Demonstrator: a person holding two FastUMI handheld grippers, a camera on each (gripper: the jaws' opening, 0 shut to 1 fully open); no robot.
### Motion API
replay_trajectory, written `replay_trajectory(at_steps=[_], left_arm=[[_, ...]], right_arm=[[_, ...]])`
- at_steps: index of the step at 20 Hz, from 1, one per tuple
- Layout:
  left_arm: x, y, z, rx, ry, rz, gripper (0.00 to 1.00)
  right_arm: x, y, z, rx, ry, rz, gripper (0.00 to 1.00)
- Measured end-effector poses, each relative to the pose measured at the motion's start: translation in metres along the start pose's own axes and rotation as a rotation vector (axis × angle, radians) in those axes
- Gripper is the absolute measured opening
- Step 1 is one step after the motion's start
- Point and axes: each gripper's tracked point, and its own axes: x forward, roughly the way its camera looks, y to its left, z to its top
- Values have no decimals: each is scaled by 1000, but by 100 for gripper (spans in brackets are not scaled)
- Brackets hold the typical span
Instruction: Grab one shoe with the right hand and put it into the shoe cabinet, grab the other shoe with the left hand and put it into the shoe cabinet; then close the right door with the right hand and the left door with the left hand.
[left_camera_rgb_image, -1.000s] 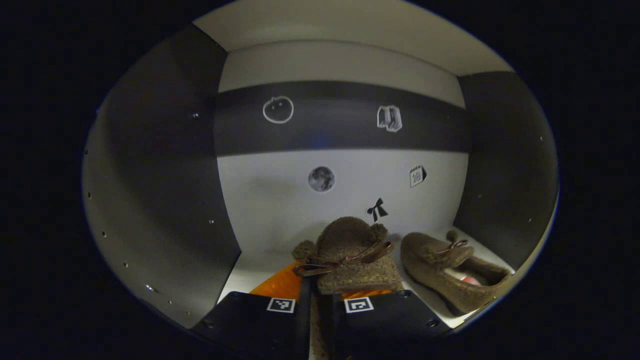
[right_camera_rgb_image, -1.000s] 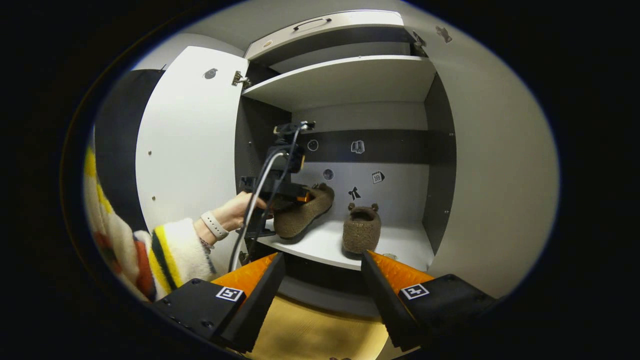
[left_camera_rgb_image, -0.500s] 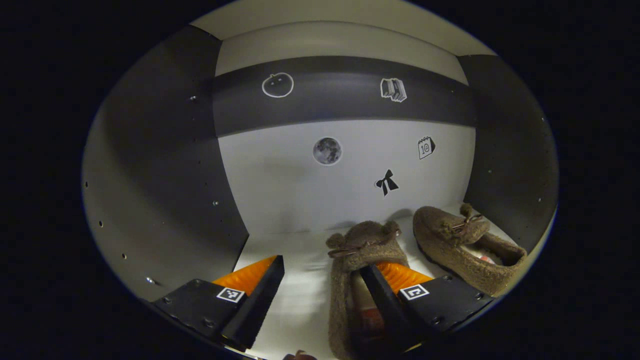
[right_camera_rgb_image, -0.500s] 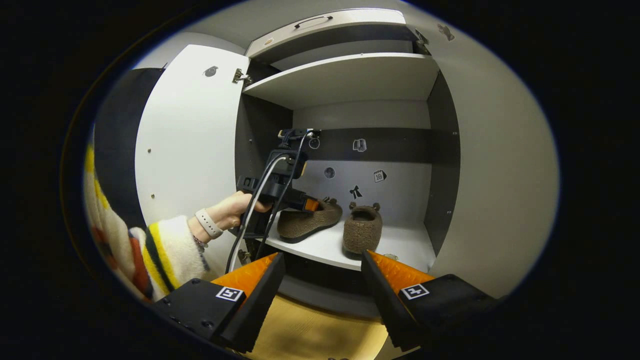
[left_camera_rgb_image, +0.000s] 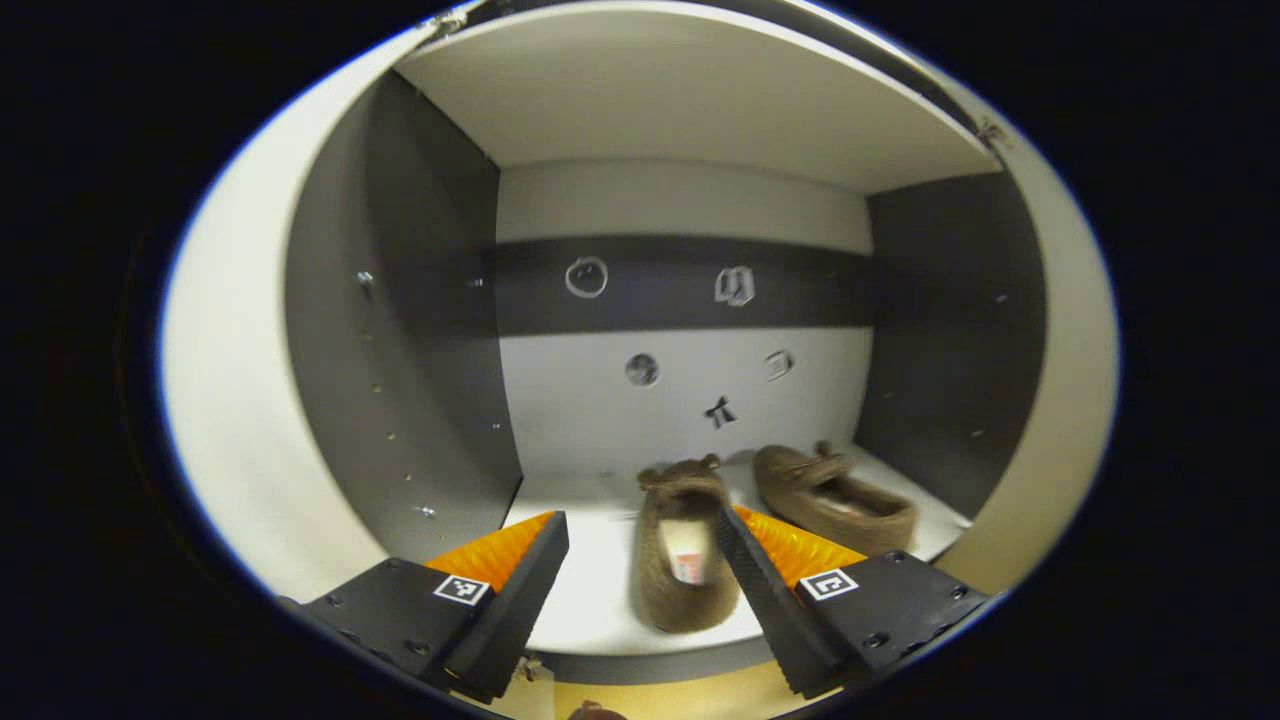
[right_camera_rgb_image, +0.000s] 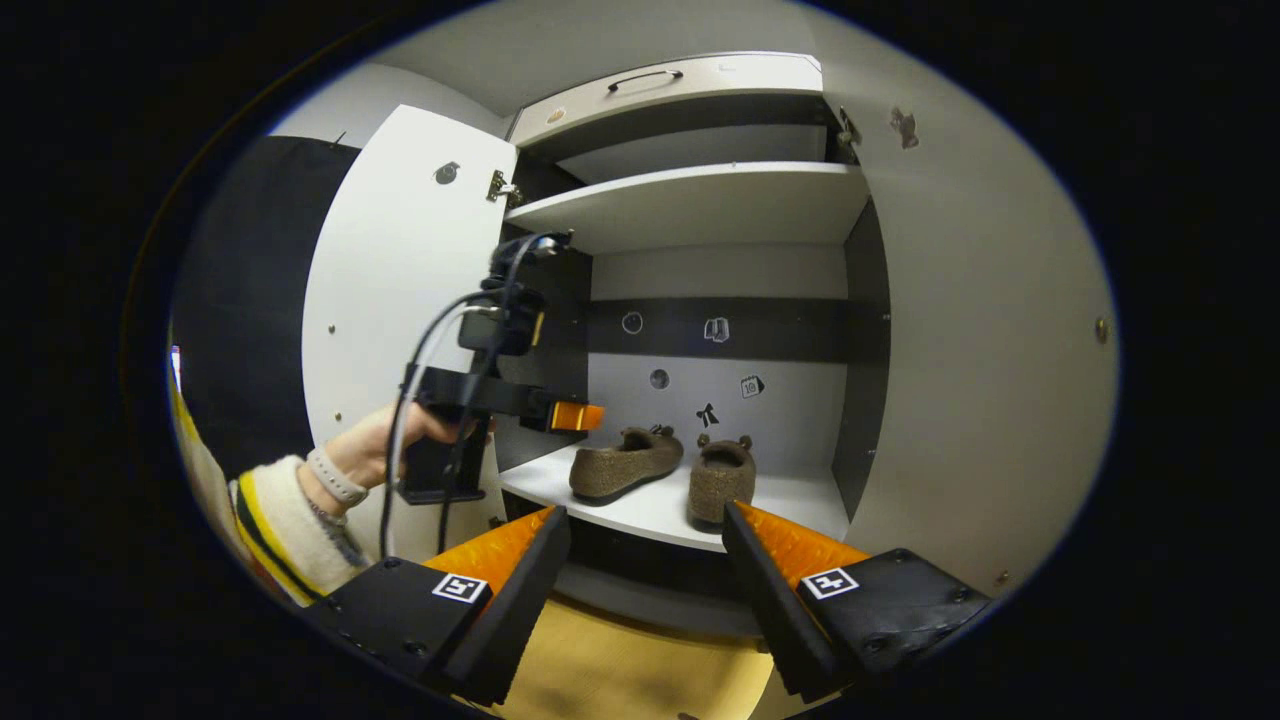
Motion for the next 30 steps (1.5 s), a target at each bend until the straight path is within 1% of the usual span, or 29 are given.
replay_trajectory(at_steps=[2, 3, 5, 6, 8, 9, 10, 12, 15, 16, 17, 18, 19, 21, 22, 23, 24, 26, 27, 30], left_arm=[[-50, -11, 9, 2, -49, -45, 97], [-75, -14, 14, 10, -66, -60, 100], [-121, -17, 21, 13, -101, -102, 99], [-145, -21, 23, -2, -113, -133, 100], [-178, -24, 20, -45, -112, -197, 100], [-194, -21, 18, -64, -109, -219, 100], [-206, -18, 17, -69, -117, -235, 96], [-231, -13, 10, -72, -116, -269, 96], [-260, -8, 0, -79, -111, -303, 95], [-269, -6, -1, -79, -114, -315, 95], [-275, -3, -2, -80, -119, -316, 95], [-280, 1, 0, -80, -128, -312, 95], [-283, 5, 0, -80, -136, -305, 95], [-288, 13, 4, -79, -149, -287, 95], [-289, 17, 5, -73, -154, -274, 95], [-290, 20, 5, -66, -155, -262, 95], [-290, 23, 6, -64, -156, -249, 95], [-290, 28, 7, -75, -158, -236, 95], [-290, 28, 7, -84, -160, -234, 95], [-289, 34, 7, -88, -160, -220, 95]], right_arm=[[-18, -2, 15, -8, -34, -24, 98], [-29, -3, 23, -13, -49, -37, 98], [-53, -8, 38, -34, -81, -63, 98], [-67, -14, 44, -46, -94, -80, 98], [-94, -23, 57, -47, -112, -106, 98], [-107, -29, 64, -40, -125, -127, 94], [-119, -36, 70, -37, -140, -151, 98], [-143, -62, 76, -42, -153, -234, 97], [-174, -109, 77, -66, -144, -380, 97], [-180, -123, 74, -67, -136, -417, 97], [-183, -138, 70, -73, -124, -450, 94], [-184, -156, 66, -85, -108, -498, 97], [-182, -172, 60, -101, -88, -528, 97], [-178, -183, 55, -110, -68, -536, 97], [-173, -183, 54, -102, -71, -521, 94], [-168, -183, 56, -96, -78, -510, 98], [-163, -185, 54, -95, -79, -502, 98], [-161, -183, 53, -112, -79, -496, 98], [-159, -184, 53, -119, -81, -489, 95], [-154, -171, 52, -104, -80, -444, 95]])
